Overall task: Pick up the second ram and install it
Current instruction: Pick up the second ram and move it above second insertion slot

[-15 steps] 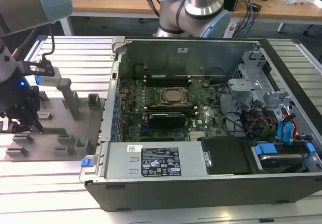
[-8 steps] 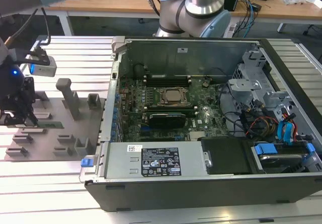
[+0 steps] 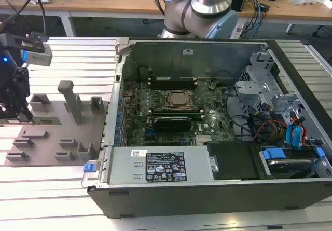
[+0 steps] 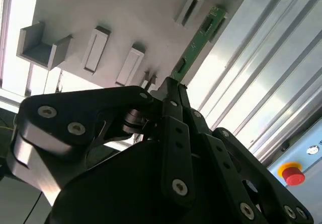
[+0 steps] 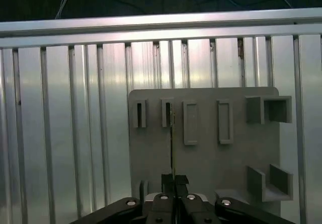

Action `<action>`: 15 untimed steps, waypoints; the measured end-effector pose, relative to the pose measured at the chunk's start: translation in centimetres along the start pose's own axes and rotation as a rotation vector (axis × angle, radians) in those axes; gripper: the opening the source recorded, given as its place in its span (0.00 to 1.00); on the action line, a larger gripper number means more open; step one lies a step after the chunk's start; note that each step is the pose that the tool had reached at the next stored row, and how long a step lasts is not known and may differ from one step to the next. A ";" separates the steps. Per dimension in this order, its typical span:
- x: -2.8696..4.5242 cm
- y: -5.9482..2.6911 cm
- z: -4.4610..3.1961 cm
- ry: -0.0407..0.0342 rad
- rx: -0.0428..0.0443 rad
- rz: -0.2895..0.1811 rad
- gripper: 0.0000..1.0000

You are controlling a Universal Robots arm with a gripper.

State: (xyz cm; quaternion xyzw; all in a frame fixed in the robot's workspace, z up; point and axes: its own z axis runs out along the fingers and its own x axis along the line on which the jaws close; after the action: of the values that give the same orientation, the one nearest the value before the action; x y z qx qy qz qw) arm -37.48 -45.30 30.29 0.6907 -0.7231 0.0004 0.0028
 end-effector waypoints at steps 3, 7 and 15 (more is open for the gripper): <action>0.00 0.00 -1.59 0.0000 0.0000 0.000 0.12; 0.01 0.01 -2.95 0.0000 0.0001 0.000 0.12; 0.03 0.02 -6.08 0.0000 0.0000 0.000 0.12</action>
State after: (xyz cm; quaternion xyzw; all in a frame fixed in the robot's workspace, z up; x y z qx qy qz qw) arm -37.48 -45.29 36.37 0.6907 -0.7231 0.0004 0.0028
